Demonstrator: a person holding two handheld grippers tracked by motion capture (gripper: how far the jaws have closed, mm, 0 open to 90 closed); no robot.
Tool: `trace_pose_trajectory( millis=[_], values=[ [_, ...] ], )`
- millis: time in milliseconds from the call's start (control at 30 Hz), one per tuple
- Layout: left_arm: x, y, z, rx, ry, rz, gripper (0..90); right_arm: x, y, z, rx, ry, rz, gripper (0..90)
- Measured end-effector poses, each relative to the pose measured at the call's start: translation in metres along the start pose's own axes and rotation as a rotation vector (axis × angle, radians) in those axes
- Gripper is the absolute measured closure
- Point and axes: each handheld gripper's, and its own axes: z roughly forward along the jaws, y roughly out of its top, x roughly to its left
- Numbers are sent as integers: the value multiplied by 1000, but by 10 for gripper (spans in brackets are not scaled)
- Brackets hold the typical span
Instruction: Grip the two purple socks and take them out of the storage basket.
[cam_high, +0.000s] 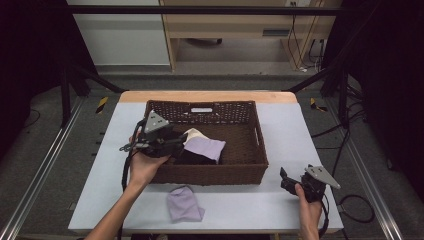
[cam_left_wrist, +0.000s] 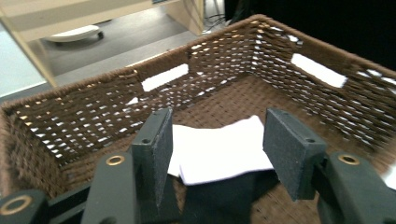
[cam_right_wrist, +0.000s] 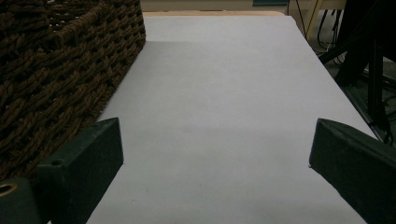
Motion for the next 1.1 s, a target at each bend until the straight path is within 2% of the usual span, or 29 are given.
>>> trace_pose_trajectory(
  millis=[167,233,400,500,600,833,933,1100],
  values=[
    [11,5,31,52,28,-17,451,0,0,0,-2,1,-2,34],
    [14,5,40,75,25,-23,468,0,0,0,-1,3,-1,34],
    [17,-1,65,138,37,-10,495,0,0,0,1,5,-3,34],
    [21,-5,78,190,15,-33,504,0,0,0,-2,3,-4,34],
    [21,-8,85,228,10,-34,507,0,0,0,1,6,-3,34],
    [16,-16,93,274,21,12,506,0,0,0,0,6,-2,34],
    [14,-18,98,322,29,29,498,0,0,0,0,4,-2,34],
    [14,-20,105,395,3,27,490,0,0,0,-1,6,-2,34]
  ],
)
